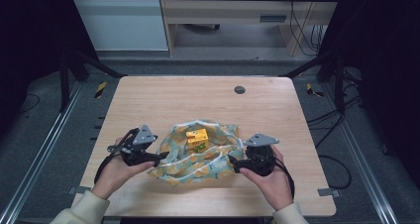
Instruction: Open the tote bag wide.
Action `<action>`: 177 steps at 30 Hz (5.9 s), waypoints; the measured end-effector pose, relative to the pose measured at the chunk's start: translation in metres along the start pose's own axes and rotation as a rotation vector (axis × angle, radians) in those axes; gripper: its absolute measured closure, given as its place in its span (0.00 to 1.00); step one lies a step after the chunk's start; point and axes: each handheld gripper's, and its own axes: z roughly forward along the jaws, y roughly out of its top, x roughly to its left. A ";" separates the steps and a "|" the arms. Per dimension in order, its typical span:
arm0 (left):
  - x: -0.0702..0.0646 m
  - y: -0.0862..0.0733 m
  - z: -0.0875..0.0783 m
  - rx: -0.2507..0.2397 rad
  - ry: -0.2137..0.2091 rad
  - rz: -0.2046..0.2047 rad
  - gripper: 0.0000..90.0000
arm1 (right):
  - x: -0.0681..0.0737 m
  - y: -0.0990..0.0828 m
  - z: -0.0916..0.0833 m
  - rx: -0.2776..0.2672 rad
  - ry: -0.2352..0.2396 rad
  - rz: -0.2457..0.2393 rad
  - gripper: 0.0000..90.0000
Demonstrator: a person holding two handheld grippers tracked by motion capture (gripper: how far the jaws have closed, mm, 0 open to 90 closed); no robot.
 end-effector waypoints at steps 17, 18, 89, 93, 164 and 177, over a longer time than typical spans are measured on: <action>0.019 0.009 0.036 0.069 0.008 -0.015 0.31 | 0.002 -0.017 0.019 0.008 0.081 0.061 0.19; 0.020 0.009 0.037 0.070 0.008 -0.015 0.31 | 0.004 -0.018 0.018 0.000 0.089 0.052 0.21; 0.045 -0.020 0.088 0.160 0.143 -0.107 1.00 | -0.021 -0.040 0.045 0.231 0.011 -0.098 1.00; 0.046 -0.021 0.087 0.165 0.138 -0.110 1.00 | -0.023 -0.040 0.046 0.231 0.009 -0.094 1.00; 0.049 -0.040 -0.027 -0.061 0.245 -0.157 0.14 | -0.071 -0.040 -0.013 -0.118 -0.188 0.116 0.06; 0.072 -0.063 -0.031 -0.008 0.278 -0.222 0.13 | -0.097 -0.055 -0.017 -0.081 -0.224 0.201 0.07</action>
